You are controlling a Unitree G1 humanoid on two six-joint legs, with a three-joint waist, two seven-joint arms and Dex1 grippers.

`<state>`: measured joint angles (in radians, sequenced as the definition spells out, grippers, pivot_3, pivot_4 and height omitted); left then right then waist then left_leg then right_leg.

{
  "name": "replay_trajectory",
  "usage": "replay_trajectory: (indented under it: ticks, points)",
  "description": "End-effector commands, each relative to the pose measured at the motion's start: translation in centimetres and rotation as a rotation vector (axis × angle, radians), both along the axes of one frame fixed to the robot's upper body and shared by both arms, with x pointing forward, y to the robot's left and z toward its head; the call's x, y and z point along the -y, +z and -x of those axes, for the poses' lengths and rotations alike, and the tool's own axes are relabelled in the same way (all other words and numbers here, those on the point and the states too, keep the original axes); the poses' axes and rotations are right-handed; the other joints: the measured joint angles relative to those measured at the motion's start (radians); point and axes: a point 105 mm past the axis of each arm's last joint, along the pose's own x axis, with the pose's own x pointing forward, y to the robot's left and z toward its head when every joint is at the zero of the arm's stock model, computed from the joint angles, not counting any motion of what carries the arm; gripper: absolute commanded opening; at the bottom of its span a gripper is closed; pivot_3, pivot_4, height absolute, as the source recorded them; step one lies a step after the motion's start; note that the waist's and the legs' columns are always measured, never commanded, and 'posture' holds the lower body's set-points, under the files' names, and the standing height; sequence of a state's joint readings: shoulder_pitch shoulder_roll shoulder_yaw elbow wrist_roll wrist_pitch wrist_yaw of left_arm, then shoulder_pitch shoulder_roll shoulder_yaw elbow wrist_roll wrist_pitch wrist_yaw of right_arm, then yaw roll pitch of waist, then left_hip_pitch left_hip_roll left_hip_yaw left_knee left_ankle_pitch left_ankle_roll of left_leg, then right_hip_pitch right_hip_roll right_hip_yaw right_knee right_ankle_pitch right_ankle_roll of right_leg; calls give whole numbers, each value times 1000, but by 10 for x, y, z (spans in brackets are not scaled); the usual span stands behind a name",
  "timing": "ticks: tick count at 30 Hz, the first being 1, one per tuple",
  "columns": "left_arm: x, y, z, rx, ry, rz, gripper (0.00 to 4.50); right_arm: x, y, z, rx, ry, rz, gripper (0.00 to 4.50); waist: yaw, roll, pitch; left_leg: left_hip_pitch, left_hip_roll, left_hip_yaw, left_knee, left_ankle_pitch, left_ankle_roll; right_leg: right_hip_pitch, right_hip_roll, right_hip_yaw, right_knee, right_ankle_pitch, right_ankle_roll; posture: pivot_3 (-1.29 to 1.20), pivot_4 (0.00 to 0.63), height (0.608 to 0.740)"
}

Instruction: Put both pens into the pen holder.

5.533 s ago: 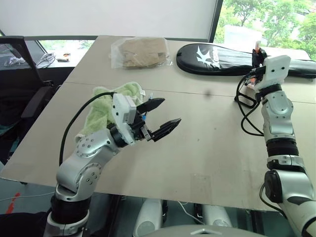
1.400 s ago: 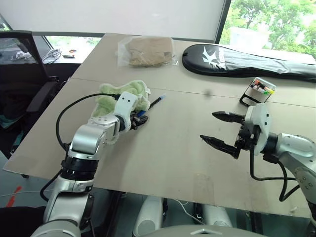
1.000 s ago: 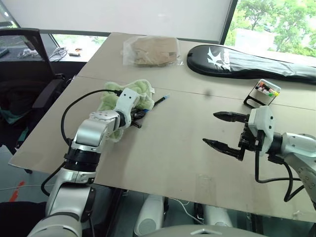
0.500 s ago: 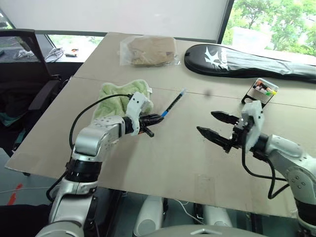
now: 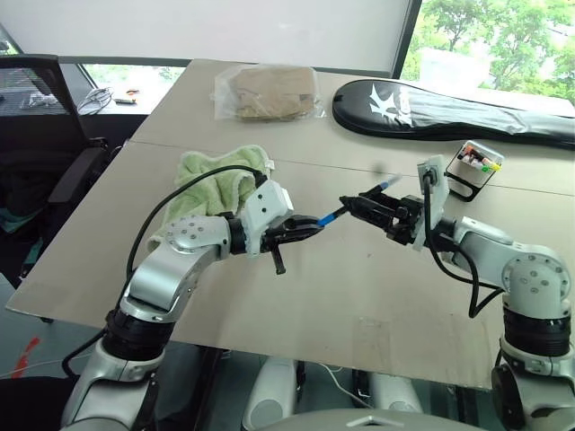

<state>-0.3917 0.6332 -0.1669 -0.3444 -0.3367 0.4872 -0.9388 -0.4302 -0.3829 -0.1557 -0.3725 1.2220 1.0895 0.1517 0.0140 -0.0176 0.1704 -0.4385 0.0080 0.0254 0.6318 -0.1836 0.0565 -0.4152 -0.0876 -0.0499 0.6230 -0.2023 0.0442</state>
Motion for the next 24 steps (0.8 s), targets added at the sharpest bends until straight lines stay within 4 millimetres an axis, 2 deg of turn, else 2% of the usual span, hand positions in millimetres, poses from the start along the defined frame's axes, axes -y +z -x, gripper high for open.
replay_trajectory:
  ticks: [1,4,5,14,16,18,19,23,24]
  points:
    - [5,7,6,77,-55,-18,0,2,17,1,43,15,-35,1744,0,0,0,0,0,0,0,0,0,0,0,-1,0,0,0,0,150,740]
    - [4,5,7,85,-66,-32,0,6,21,1,41,5,-48,222,-1,0,0,0,0,0,0,0,0,0,2,-2,0,0,0,0,150,740]
    - [3,5,7,85,-66,-33,0,8,21,1,39,0,-48,110,-1,0,0,0,0,0,0,0,0,0,3,-3,0,0,0,0,150,740]
    - [2,6,7,61,-82,-13,0,23,19,2,22,-35,-13,101,0,0,0,0,0,0,0,0,0,0,3,-3,0,0,1,0,150,740]
    - [2,13,3,58,-57,31,871,26,20,1,34,-50,-3,101,0,0,0,0,0,0,0,0,0,0,3,-3,0,0,1,0,150,740]
    - [1,23,-4,81,-14,72,1736,37,26,-5,94,-124,28,101,1,0,0,0,0,0,0,0,1,0,3,-3,0,0,1,0,150,740]
    - [0,27,-9,91,13,94,2105,45,32,-10,142,-176,49,101,3,0,0,0,0,0,0,0,1,0,3,-3,0,0,1,0,150,740]
    - [-4,42,-26,121,137,175,4164,90,60,-23,362,-401,194,100,3,0,0,0,-1,0,1,0,1,0,4,-4,0,-2,5,0,150,740]
    - [-4,44,-28,118,157,195,4215,96,66,-23,406,-427,224,100,2,0,0,0,-1,0,1,0,1,0,4,-3,0,-2,5,0,150,740]
